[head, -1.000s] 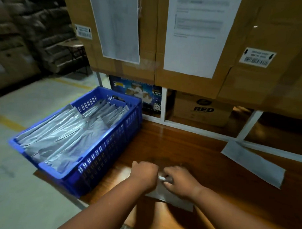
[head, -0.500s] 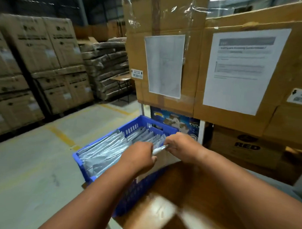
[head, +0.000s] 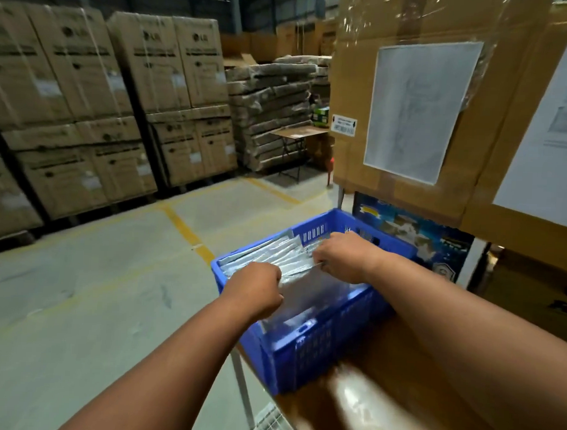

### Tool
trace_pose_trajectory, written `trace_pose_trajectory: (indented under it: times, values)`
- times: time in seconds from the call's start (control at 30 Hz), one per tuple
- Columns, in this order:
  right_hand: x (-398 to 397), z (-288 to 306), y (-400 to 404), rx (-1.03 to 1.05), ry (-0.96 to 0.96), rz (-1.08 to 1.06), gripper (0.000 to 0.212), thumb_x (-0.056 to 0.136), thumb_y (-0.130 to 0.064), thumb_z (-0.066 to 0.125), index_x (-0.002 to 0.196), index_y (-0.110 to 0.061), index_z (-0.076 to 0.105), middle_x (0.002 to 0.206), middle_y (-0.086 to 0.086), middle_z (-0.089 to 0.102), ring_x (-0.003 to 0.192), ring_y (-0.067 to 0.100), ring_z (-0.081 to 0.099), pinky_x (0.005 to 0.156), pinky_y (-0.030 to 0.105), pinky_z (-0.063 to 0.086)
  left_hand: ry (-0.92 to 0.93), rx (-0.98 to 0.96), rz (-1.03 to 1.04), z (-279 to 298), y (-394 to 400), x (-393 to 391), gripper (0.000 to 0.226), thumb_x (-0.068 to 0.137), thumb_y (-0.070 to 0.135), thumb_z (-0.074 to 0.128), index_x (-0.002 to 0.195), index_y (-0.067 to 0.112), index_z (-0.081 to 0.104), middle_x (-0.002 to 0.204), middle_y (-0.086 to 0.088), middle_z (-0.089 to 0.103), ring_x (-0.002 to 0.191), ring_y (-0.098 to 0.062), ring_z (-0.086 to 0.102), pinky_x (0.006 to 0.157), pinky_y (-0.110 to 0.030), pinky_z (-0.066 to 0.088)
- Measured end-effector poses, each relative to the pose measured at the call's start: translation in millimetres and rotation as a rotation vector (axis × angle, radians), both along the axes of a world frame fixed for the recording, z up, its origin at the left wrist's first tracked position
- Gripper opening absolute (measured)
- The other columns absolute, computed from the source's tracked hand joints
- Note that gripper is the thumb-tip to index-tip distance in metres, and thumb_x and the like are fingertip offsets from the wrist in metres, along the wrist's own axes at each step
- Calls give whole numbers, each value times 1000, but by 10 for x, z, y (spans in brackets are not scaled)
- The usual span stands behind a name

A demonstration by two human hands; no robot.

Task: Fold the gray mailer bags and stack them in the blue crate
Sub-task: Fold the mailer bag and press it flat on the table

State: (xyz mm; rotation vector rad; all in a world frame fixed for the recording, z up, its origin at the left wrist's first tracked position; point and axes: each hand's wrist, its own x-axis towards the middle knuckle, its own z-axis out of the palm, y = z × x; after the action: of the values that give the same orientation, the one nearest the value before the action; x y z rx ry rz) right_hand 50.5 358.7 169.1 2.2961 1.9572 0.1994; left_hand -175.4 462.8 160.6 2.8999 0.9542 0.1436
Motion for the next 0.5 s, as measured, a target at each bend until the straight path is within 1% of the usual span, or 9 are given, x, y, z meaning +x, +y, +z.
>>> trace_pose_trajectory:
  times: [0.07,0.2,0.23,0.3,0.37,0.4,0.43,0.5]
  values:
    - [33,-96,34,-56,18,0,9,96,-27,55,88,-30,58,85,-11,58,85,23,52,68,39,41,13,-10,-8,-119,27,35,20,80,29,71,75,18,55,87,-2,65,92,-31,66,67,-34,46]
    - [94,-234,100,-161,25,-22,8,94,-26,56,90,-32,61,93,-5,66,85,24,59,63,37,41,80,-47,-28,-336,12,135,22,83,34,74,80,19,58,88,-3,62,93,-31,66,69,-34,45]
    - [94,-267,122,-184,24,-36,9,93,-26,57,90,-33,61,94,-4,68,86,25,61,65,37,44,105,-41,-36,-382,3,160,19,83,32,74,82,20,59,88,-4,62,93,-32,66,70,-34,46]
    - [103,-360,176,-220,17,-48,11,92,-26,59,94,-33,67,98,-2,71,90,28,65,73,39,54,170,-33,-31,-461,-15,195,16,79,27,76,84,17,64,84,-2,60,87,-31,66,70,-35,48]
    - [88,-417,230,-237,6,-51,8,90,-30,62,93,-33,69,100,-1,72,91,29,67,79,44,60,255,-27,1,-519,-38,212,19,71,22,79,80,16,63,82,-1,60,80,-29,63,70,-35,50]
    - [83,-445,254,-239,7,-48,3,89,-32,64,89,-33,66,100,-1,71,92,28,67,80,45,60,288,-16,8,-545,-48,217,21,69,19,80,77,16,61,83,-1,60,81,-30,65,71,-34,51]
    - [59,-452,264,-236,8,-55,4,89,-34,65,85,-34,63,100,-1,71,93,28,66,80,44,60,309,-8,12,-569,-57,222,22,69,16,79,75,16,58,84,-1,60,84,-31,67,72,-34,51]
    - [14,-452,268,-229,18,-65,5,89,-36,68,85,-35,64,102,-1,71,95,28,65,80,43,59,321,-7,18,-597,-59,239,20,73,12,75,76,17,56,88,-3,61,92,-32,70,75,-36,51]
